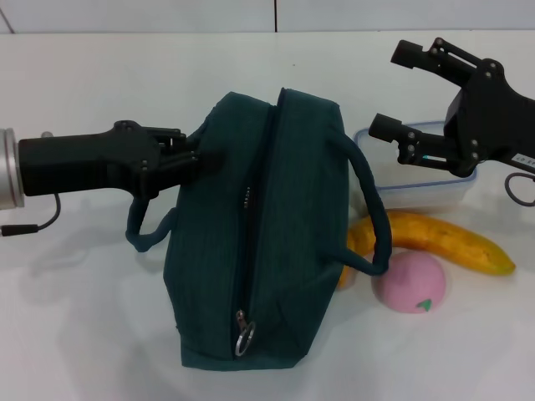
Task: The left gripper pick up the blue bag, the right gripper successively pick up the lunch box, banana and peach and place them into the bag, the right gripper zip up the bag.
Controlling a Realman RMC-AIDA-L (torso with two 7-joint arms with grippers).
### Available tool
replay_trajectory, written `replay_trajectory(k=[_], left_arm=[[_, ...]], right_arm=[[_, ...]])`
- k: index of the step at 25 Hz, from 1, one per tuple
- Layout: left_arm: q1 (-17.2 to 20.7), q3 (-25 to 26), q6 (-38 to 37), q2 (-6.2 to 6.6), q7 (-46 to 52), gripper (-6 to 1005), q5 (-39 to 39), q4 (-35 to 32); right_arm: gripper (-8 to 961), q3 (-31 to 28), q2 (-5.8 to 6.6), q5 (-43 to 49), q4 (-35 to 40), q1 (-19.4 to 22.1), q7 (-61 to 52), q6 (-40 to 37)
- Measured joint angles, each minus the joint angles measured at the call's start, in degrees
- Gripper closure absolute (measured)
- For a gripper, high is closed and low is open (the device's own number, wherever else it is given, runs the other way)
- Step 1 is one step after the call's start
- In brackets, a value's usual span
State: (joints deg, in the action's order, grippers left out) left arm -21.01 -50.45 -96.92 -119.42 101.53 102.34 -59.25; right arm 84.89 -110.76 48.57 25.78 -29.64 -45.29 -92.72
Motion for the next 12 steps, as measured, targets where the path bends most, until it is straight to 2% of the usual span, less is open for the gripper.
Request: replay_trajectory(k=[4, 8, 12], left_arm=[[-0.44, -0.08, 0.04, -0.02, -1.23, 748, -0.64, 0.19], [-1.49, 0.02, 0.02, 0.16, -1.73, 900, -1.64, 0.56], [-2.5, 0.59, 0.04, 0.27, -1.05, 944, -1.63, 1.1]], right_arm=[[113, -1.08, -0.31, -0.32, -0.09, 0.34, 0.08, 0.02], [113, -5.57, -1.95, -0.02, -0.33, 1.29, 0.23, 0.41], [113, -7.42, -3.12, -0.33, -0.65, 2.12, 0.45, 2.25]])
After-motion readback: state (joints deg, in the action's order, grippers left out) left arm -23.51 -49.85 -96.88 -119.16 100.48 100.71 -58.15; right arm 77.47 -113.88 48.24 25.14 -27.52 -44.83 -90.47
